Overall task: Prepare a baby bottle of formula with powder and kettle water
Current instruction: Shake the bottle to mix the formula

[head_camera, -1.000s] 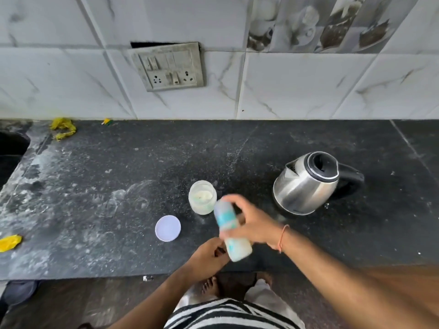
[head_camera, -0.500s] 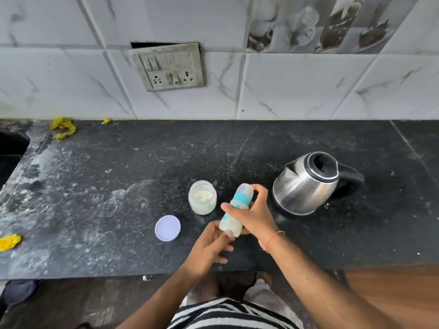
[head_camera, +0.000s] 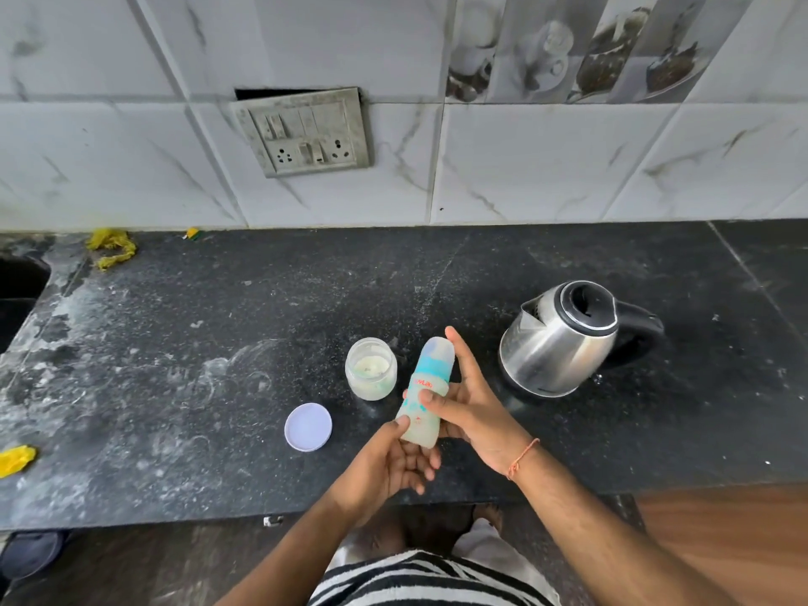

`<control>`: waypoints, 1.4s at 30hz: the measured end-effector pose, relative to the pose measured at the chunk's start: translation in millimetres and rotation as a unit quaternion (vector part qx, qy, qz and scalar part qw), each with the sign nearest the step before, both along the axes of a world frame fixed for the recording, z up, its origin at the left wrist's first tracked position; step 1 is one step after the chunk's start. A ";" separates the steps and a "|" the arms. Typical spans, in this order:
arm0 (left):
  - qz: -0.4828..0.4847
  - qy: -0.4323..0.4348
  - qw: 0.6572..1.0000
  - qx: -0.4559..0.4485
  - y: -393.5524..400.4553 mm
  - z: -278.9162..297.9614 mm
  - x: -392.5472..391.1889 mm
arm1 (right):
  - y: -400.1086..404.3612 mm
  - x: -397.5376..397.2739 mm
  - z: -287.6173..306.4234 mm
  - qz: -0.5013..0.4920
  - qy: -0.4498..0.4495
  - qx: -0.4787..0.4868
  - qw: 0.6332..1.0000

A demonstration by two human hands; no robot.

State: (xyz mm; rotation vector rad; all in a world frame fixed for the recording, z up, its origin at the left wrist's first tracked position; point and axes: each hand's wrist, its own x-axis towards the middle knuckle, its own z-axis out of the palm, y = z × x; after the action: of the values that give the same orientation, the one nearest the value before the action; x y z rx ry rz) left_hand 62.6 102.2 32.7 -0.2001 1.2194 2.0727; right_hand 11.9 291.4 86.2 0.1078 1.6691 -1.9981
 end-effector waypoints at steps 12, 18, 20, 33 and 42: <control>-0.213 -0.001 0.869 -0.446 -22.9 -26.8 5.5 | -21.0 -8.5 8.9 -0.180 -0.073 0.035 0.980; -0.214 -0.026 0.864 -0.456 -15.5 -24.9 -0.2 | -27.7 -12.0 7.5 -0.092 -0.098 0.060 0.989; -0.221 -0.032 0.862 -0.455 -16.2 -21.1 -5.2 | -22.7 -21.5 7.3 -0.251 -0.094 0.005 0.963; -0.239 -0.050 0.855 -0.457 -14.4 -25.5 -7.2 | -23.8 -15.1 1.3 -0.217 -0.219 -0.103 0.946; -0.247 -0.048 0.840 -0.481 -13.2 -30.1 -10.0 | -24.0 -15.3 -8.0 -0.242 -0.170 -0.059 0.953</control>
State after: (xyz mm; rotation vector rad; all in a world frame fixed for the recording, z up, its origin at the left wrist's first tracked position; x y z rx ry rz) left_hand 52.6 89.0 2.6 -0.3862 1.9111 0.8666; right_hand -3.4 267.4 78.3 0.8425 1.3859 -2.2557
